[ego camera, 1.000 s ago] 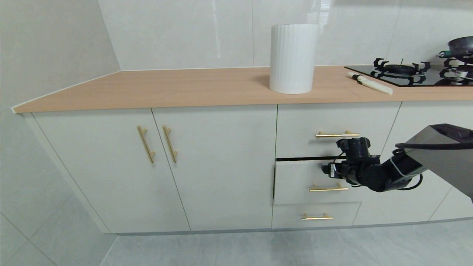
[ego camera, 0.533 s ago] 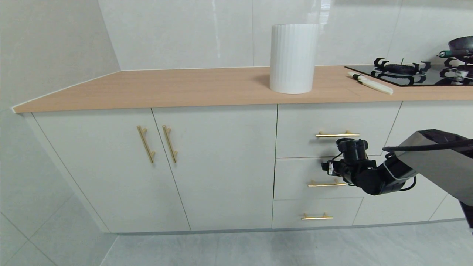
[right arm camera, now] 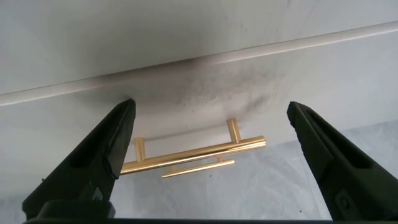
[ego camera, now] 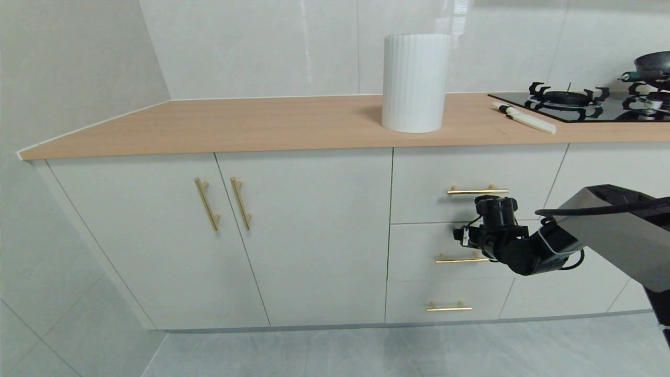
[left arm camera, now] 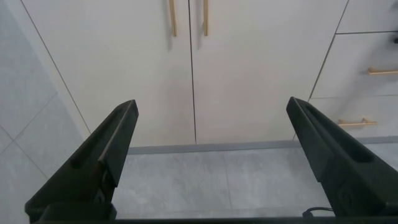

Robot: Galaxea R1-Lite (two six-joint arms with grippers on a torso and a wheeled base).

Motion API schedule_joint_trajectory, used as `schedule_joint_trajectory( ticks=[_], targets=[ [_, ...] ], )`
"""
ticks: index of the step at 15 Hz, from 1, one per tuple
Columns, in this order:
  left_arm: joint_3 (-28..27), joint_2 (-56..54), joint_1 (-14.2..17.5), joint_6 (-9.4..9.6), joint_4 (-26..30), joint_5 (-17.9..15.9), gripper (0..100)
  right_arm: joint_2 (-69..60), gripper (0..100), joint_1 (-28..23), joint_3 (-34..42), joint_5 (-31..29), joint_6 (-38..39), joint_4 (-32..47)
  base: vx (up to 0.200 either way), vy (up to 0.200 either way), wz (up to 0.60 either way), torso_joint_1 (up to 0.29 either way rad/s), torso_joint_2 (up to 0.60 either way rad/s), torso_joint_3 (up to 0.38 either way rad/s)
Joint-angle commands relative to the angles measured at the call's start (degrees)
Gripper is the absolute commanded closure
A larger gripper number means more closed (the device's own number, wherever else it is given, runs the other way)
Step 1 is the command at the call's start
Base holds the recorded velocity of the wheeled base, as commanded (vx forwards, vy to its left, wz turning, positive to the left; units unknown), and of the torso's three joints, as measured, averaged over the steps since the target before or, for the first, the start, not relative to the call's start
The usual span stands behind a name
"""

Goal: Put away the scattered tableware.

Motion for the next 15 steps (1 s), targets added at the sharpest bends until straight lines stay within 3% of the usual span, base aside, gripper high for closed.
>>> schedule_joint_trajectory(
  ticks=[1, 4, 9, 11, 13, 15],
  targets=[
    [0.0, 0.0, 0.0, 0.02, 0.0, 0.0, 0, -2.7, 0, 0.0, 2.2, -0.2, 0.1, -0.6, 0.000, 0.000, 0.00, 0.000, 0.00, 0.000],
    [0.0, 0.0, 0.0, 0.02, 0.0, 0.0, 0, -13.1, 0, 0.3, 10.2, 0.0, 0.1, -0.6, 0.000, 0.000, 0.00, 0.000, 0.00, 0.000],
    [0.0, 0.0, 0.0, 0.02, 0.0, 0.0, 0, -43.9, 0, 0.7, 34.9, -0.5, -0.5, -7.5, 0.000, 0.000, 0.00, 0.000, 0.00, 0.000],
    [0.0, 0.0, 0.0, 0.02, 0.0, 0.0, 0, -55.4, 0, 1.2, 40.3, -0.8, -1.8, -7.9, 0.000, 0.000, 0.00, 0.000, 0.00, 0.000],
    [0.0, 0.0, 0.0, 0.02, 0.0, 0.0, 0, -75.6, 0, 1.2, 51.5, -3.9, -9.4, -7.5, 0.000, 0.000, 0.00, 0.000, 0.00, 0.000],
    [0.0, 0.0, 0.0, 0.02, 0.0, 0.0, 0, -90.3, 0, 0.9, 57.9, -5.1, -15.3, -3.9, 0.000, 0.000, 0.00, 0.000, 0.00, 0.000]
  ],
)
